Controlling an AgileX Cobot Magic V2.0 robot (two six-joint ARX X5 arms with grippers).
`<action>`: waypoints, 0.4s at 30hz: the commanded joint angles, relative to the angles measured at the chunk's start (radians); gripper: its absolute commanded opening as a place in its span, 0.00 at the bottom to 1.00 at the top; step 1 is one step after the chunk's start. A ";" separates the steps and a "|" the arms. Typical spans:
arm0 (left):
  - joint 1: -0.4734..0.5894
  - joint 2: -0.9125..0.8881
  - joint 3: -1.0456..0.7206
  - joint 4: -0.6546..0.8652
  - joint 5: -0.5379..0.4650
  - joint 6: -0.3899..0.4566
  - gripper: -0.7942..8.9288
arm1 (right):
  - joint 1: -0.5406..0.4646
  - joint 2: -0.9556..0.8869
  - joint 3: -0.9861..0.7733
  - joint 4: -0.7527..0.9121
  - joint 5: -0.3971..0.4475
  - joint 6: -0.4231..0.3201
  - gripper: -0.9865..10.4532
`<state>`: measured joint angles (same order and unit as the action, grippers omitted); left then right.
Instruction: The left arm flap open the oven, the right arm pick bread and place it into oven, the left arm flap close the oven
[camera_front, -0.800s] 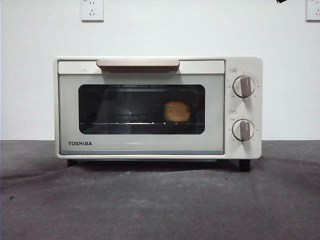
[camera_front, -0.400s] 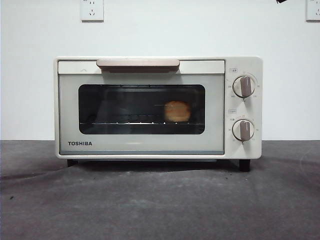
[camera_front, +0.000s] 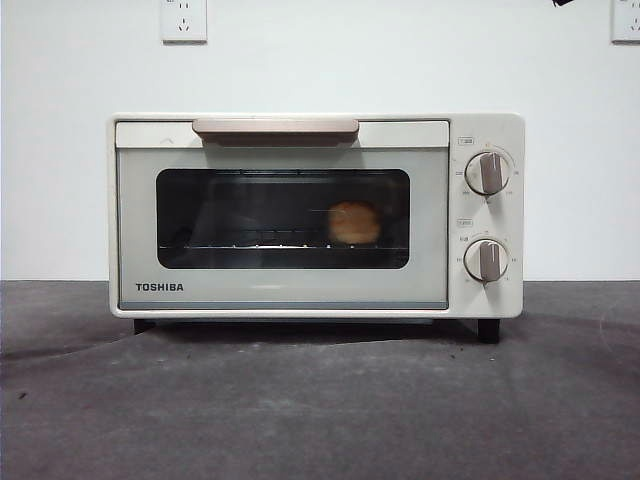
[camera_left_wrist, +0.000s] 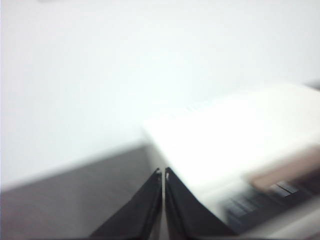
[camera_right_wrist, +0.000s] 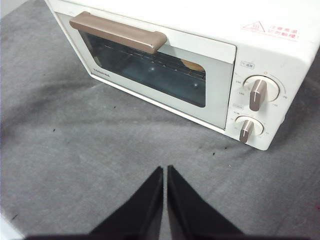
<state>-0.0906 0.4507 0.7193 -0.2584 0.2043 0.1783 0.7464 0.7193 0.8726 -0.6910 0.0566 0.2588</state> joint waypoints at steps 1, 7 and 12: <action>0.031 -0.064 -0.110 0.179 -0.089 0.016 0.10 | 0.010 0.004 0.019 0.011 0.004 -0.005 0.09; 0.097 -0.215 -0.337 0.309 -0.175 -0.002 0.10 | 0.010 0.004 0.019 0.011 0.004 -0.005 0.09; 0.121 -0.325 -0.496 0.306 -0.176 -0.005 0.10 | 0.010 0.004 0.019 0.011 0.004 -0.005 0.09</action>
<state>0.0284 0.1364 0.2375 0.0338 0.0292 0.1810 0.7464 0.7197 0.8726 -0.6910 0.0566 0.2588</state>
